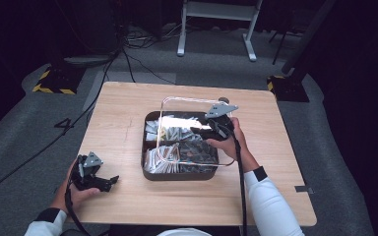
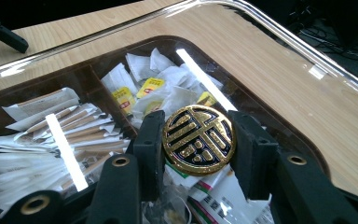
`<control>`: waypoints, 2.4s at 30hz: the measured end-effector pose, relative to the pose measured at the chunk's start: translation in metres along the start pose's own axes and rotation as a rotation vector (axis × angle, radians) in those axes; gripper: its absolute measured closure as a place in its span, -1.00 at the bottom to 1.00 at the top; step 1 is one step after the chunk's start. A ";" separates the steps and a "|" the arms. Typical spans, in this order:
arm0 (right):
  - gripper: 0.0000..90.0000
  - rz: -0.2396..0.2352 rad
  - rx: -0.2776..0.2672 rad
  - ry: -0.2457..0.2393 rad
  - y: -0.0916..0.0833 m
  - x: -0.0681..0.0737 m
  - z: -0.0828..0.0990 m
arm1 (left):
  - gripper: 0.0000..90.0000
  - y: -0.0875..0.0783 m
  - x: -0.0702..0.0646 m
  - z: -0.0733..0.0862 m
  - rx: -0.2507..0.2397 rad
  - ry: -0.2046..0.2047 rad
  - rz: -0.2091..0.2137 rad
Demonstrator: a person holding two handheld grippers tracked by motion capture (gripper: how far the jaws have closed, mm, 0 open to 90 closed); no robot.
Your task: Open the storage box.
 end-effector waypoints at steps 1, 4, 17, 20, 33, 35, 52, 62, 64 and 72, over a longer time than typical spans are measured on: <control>0.31 0.001 -0.003 0.003 -0.001 -0.001 0.000 | -0.99 0.000 0.000 0.000 0.000 0.000 0.000; 0.31 -0.001 0.000 -0.003 -0.007 -0.003 0.003 | -0.99 0.000 0.000 0.000 0.000 0.000 0.000; 0.31 0.048 -0.015 0.015 -0.034 -0.023 0.012 | -0.99 0.000 0.000 0.000 -0.001 0.002 -0.001; 0.31 0.060 -0.013 0.024 -0.040 -0.028 0.016 | -0.99 0.000 0.000 0.000 -0.001 0.002 -0.001; 0.31 0.122 -0.019 0.051 -0.068 -0.051 0.031 | -0.99 0.000 0.000 0.000 -0.001 -0.001 0.000; 0.31 0.132 -0.020 0.059 -0.072 -0.054 0.033 | -0.99 0.000 0.000 0.000 -0.001 0.002 -0.001; 0.31 0.204 -0.015 0.112 -0.106 -0.083 0.061 | -0.99 0.000 0.000 0.000 -0.001 0.002 -0.001; 0.31 0.237 0.020 0.139 -0.115 -0.096 0.085 | -0.99 0.000 0.000 0.000 -0.001 0.002 -0.001; 0.31 0.240 0.026 0.144 -0.116 -0.098 0.089 | -0.99 0.000 0.000 0.000 -0.001 0.000 -0.001; 0.31 0.251 0.038 0.168 -0.121 -0.106 0.103 | -0.99 0.000 0.000 0.000 -0.001 0.002 -0.001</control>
Point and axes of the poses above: each handheld gripper's, and its own axes: y roughly forward along the jaws, z roughly out of its underside, x roughly to its left, the point moved 9 cm from there along y, roughly forward along the jaws, and after that the axes turned 4 degrees about -x, right-handed, at the moved point
